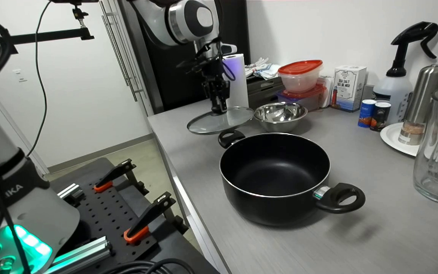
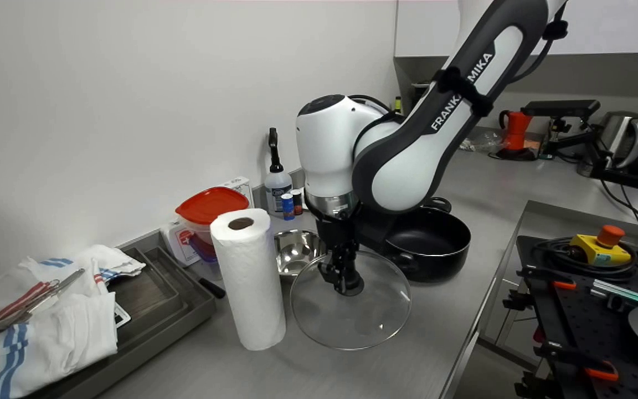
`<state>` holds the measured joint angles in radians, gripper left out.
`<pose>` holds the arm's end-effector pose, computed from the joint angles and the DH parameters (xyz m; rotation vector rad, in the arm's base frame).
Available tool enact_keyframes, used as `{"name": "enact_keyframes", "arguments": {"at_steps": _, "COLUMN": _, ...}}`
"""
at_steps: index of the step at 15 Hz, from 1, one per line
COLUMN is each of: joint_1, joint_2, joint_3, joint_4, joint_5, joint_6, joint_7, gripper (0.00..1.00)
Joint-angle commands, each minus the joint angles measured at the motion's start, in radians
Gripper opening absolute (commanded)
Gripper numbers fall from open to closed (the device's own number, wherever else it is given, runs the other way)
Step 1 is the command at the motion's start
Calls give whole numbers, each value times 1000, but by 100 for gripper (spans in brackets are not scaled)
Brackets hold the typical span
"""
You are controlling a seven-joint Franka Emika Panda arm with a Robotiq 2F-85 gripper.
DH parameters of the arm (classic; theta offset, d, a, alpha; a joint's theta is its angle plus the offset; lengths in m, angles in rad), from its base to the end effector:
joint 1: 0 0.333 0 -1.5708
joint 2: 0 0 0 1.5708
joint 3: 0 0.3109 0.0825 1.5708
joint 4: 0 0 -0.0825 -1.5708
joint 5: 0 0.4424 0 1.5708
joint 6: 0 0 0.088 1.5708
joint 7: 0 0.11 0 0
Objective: Put the glass lid from the pot on the counter.
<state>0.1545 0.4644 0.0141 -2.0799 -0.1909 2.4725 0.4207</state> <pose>0.6012 0.1028 0.1386 3.0148 -0.1497 -0.0560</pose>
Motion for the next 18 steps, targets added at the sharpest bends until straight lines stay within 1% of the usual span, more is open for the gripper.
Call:
{"name": "enact_keyframes", "arguments": {"at_steps": 1, "joint_1": -9, "joint_2": 63, "joint_3": -3, "joint_4": 49, "joint_5": 44, "joint_6": 19, "joint_7": -83, "gripper": 25}}
{"name": "enact_keyframes", "arguments": {"at_steps": 12, "joint_1": -58, "joint_2": 153, "joint_3": 9, "joint_4": 52, "joint_5": 146, "joint_6": 59, "joint_7": -231, "gripper": 25}}
{"name": "enact_keyframes", "arguments": {"at_steps": 18, "joint_1": -92, "joint_2": 195, "joint_3": 29, "joint_4": 54, "joint_5": 196, "joint_6": 115, "joint_7": -295, "gripper": 25}}
